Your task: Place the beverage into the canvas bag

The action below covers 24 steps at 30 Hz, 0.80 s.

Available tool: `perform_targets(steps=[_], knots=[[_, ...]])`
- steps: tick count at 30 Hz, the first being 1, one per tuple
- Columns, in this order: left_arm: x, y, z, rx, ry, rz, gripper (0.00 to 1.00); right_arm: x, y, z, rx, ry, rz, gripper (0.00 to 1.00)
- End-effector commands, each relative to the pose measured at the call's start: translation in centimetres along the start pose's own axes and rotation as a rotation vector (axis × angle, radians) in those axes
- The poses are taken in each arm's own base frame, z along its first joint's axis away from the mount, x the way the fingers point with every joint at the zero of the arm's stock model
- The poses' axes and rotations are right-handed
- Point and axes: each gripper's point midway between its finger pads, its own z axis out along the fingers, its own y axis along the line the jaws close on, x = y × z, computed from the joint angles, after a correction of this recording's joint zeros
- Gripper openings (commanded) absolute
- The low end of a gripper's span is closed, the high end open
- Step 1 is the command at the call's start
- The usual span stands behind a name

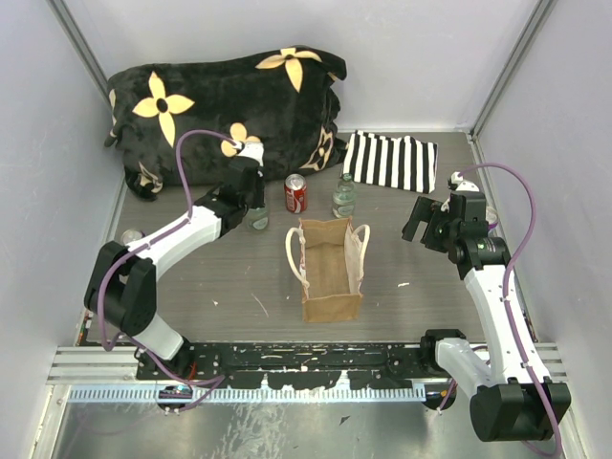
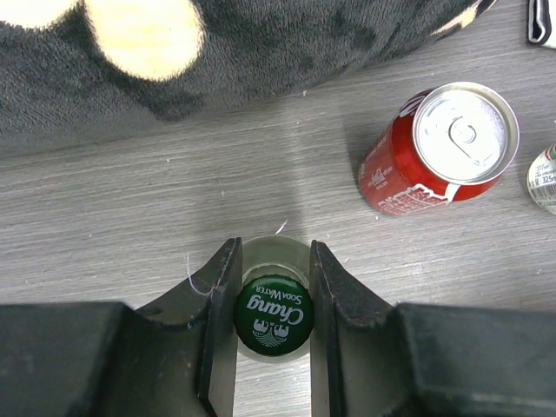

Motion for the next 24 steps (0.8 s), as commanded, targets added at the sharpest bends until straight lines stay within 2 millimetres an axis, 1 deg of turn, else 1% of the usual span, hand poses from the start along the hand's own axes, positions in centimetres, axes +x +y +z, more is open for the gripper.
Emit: perform_targets(steps=[1,9,15,20,24], knots=[[-5.7,-0.4,-2.4,0.016,-0.128,-0.034,0.00,-1.3,0.9,-0.5,-0.038,-0.057,0.009,1.00],[-7.2,-1.0,-3.9,0.050,-0.154,-0.032,0.00,-1.3,0.9,-0.6,-0.045,-0.061,0.008,1.00],[-8.9,-1.6,-5.4,0.090,-0.180,-0.045,0.00,-1.3,1.0,-0.5,-0.050,-0.058,0.012,1.00],[-9.6,-2.1,-6.2,0.117,-0.188,-0.061,0.00,-1.3,1.1,-0.6,-0.053,-0.061,0.013,1.00],[-11.7,-3.0,-7.6,0.164,-0.221,-0.070,0.00,-1.4,1.1,-0.6,-0.054,-0.062,0.013,1.00]])
